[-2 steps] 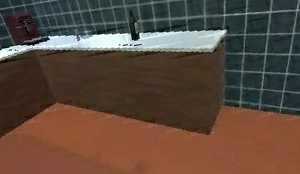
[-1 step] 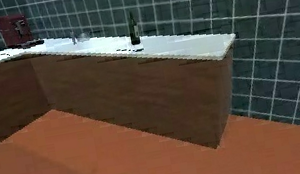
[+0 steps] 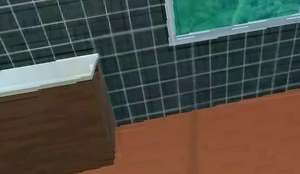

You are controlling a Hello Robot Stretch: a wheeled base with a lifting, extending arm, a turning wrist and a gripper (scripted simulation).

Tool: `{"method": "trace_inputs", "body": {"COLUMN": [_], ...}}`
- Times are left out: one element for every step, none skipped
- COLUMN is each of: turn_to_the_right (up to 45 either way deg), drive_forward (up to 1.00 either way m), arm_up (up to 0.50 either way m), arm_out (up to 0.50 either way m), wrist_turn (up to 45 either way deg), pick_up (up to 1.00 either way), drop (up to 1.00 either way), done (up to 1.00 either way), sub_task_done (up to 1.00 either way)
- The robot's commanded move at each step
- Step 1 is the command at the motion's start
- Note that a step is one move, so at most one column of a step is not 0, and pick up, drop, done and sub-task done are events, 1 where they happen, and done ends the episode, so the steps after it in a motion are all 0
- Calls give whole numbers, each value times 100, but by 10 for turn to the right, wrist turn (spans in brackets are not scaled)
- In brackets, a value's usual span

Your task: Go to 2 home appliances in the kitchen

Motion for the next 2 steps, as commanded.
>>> {"method": "trace_inputs", "body": {"turn_to_the_right": [0, -450], "drive_forward": [5, 0], "arm_up": [0, 0], "arm_out": [0, 0], "wrist_turn": [0, 0], "pick_up": [0, 0], "drop": [0, 0], "done": [0, 0], "sub_task_done": [0, 0]}}
